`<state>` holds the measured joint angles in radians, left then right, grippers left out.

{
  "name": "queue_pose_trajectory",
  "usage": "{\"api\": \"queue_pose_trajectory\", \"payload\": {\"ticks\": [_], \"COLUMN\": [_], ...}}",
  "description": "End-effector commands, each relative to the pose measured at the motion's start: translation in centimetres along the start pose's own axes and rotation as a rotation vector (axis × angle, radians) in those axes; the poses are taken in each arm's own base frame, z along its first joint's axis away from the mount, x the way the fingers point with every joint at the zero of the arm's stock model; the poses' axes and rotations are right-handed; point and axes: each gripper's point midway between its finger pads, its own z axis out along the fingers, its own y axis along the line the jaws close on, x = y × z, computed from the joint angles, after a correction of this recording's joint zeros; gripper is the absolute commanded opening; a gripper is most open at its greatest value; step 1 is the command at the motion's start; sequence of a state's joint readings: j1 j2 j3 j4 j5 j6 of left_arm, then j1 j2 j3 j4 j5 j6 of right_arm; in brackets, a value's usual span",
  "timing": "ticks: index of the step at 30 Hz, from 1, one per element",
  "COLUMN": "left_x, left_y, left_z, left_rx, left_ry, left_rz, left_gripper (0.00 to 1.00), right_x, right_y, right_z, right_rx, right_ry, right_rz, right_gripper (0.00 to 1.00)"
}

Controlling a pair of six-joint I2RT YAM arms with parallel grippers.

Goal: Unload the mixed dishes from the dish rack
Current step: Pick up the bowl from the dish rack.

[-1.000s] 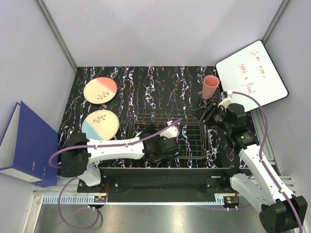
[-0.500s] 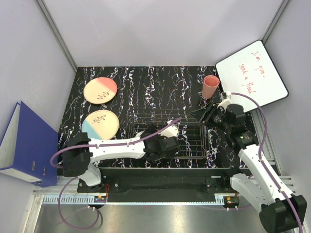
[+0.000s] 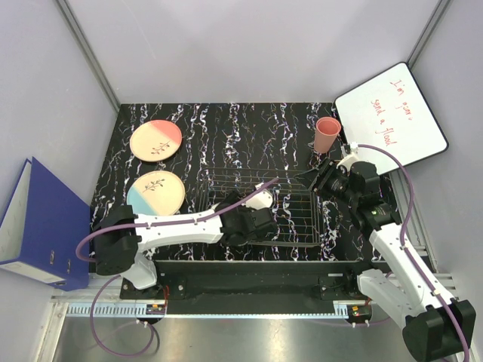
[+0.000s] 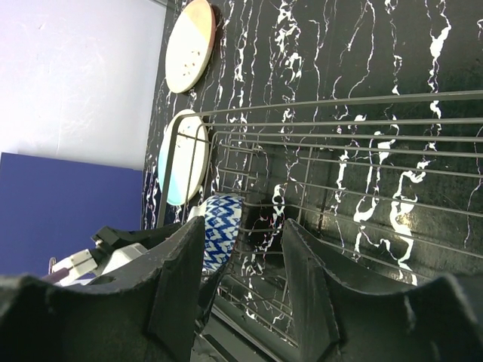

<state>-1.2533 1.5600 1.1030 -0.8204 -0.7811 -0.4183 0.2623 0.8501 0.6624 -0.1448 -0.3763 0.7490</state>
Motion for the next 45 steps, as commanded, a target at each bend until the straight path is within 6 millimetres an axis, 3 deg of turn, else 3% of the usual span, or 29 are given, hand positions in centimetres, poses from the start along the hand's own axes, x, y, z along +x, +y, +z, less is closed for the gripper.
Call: {"api": "queue_pose_trajectory", "payload": {"ticks": [1,9,17,25,38,41,43,45], "left_x": [0.4,1.5,0.7,-1.5,-4.4,-5.4,-6.0,-6.6], "left_y": [0.8,0.8,1.6,3.2,5.4,5.8,6.1,6.2], "left_z": [0.9,2.0,1.2,-0.6,-2.8,-3.5,-4.1,-4.5], "left_rx": [-0.073,-0.116,-0.124,-0.132,-0.167,-0.154,-0.137,-0.125], "left_ry": [0.003,0.032,0.002,-0.049,-0.113,-0.140,-0.157,-0.174], "left_rz": [0.006,0.034,0.002,-0.041,-0.071,-0.113,-0.147,-0.170], "left_gripper": [0.81,0.77,0.70,0.47,0.20,0.13,0.03,0.00], "right_x": [-0.4,-0.3,-0.2,-0.1,-0.1,-0.1,-0.2,-0.2], "right_y": [0.6,0.5,0.4,0.4,0.2,0.2,0.3,0.4], "right_z": [0.1,0.1,0.1,0.1,0.2,0.2,0.1,0.1], "right_rx": [-0.030,-0.027,-0.027,-0.025,-0.024,-0.023,-0.024,-0.027], "right_ry": [-0.022,-0.021,-0.021,-0.021,-0.022,-0.023,-0.028,-0.029], "right_rz": [-0.026,-0.028,-0.023,-0.023,-0.018,-0.015,-0.015,-0.018], "right_gripper": [0.54,0.54,0.54,0.54,0.54,0.54,0.54,0.54]}}
